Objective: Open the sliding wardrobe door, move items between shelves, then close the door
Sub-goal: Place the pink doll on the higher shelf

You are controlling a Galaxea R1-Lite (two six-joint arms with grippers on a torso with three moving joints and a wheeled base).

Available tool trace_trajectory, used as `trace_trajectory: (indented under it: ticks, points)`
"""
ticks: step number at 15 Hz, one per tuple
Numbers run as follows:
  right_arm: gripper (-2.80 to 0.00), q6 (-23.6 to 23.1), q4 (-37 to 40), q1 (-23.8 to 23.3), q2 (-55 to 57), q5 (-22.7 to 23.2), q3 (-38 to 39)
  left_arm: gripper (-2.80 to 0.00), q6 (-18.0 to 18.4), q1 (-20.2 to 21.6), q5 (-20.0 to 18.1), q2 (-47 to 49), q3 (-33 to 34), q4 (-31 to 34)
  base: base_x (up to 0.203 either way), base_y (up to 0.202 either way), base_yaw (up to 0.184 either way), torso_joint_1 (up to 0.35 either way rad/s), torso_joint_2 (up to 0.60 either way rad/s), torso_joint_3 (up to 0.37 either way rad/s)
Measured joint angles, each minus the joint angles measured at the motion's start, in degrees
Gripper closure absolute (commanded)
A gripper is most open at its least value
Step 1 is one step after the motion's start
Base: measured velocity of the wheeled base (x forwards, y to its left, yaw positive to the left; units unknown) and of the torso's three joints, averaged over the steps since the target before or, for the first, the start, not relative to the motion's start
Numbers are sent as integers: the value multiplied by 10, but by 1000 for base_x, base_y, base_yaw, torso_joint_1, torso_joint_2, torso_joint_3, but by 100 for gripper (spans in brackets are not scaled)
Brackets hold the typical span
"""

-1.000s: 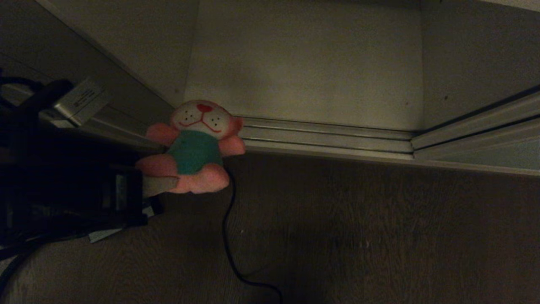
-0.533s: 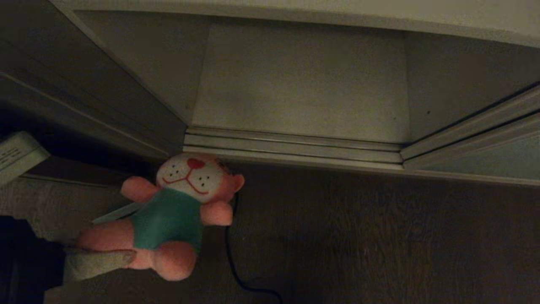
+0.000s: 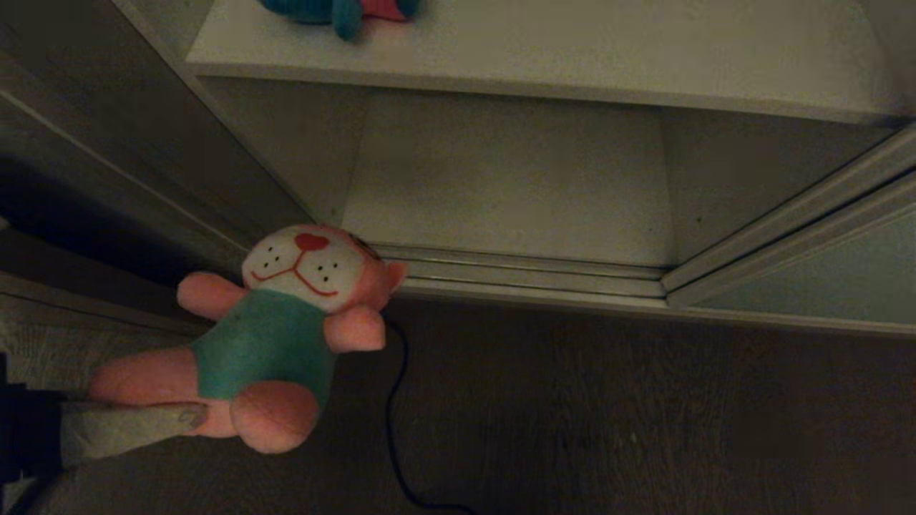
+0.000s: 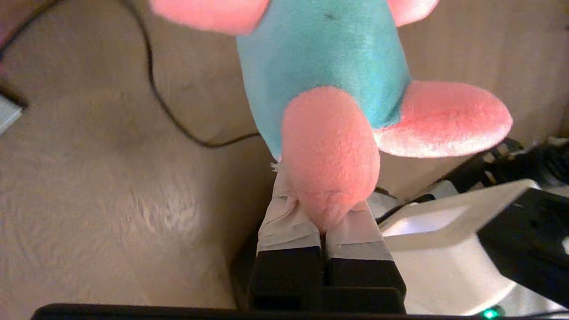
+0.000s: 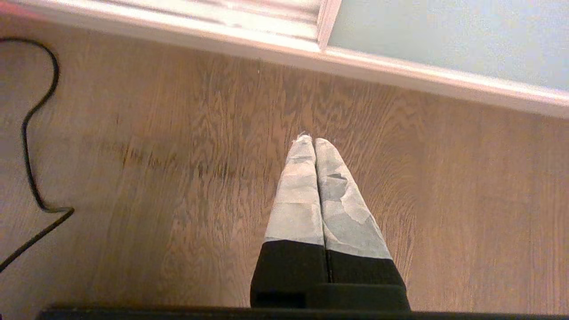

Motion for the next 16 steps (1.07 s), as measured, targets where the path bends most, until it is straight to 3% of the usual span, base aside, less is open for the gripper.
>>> trace_trajectory:
  ticks: [10,13,16]
  points:
    - [0,0,0,0,0,0,0,0,25,1,-5,19,-29,-3,0,0,0,1,1,203]
    - [0,0,0,0,0,0,0,0,21,1,-4,40,-67,-5,0,0,0,-5,0,92]
    - [0,0,0,0,0,0,0,0,23,0,-4,82,-132,-55,0,0,0,0,1,11]
